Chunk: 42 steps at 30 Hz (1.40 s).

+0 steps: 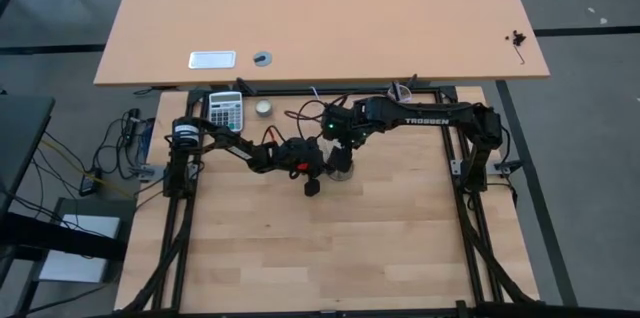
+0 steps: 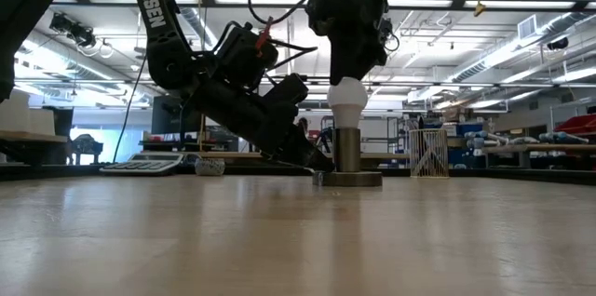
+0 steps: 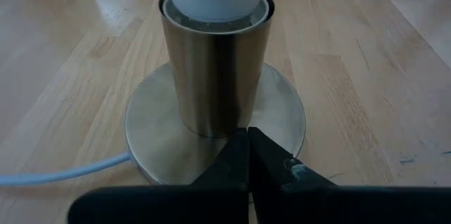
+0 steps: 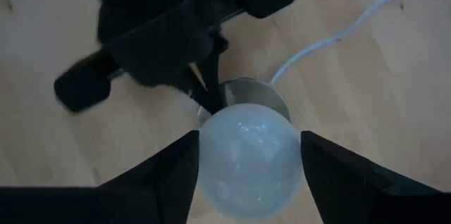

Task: Screw lightbulb
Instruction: Insert the lightbulb into the lamp

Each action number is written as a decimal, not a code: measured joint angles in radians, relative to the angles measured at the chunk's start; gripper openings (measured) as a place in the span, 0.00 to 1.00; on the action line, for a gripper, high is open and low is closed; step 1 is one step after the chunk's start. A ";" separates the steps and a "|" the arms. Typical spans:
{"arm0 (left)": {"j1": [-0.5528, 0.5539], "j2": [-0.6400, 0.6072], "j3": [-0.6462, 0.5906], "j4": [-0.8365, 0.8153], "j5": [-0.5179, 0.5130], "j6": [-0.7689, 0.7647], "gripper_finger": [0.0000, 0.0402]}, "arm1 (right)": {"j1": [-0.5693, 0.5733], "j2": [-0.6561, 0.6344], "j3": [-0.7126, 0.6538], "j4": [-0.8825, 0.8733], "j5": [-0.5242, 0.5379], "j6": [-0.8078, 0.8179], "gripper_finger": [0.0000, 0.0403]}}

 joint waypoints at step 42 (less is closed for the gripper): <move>0.000 0.000 0.000 0.000 0.000 0.000 0.01 | 0.009 0.045 0.138 -0.098 0.001 -0.165 0.65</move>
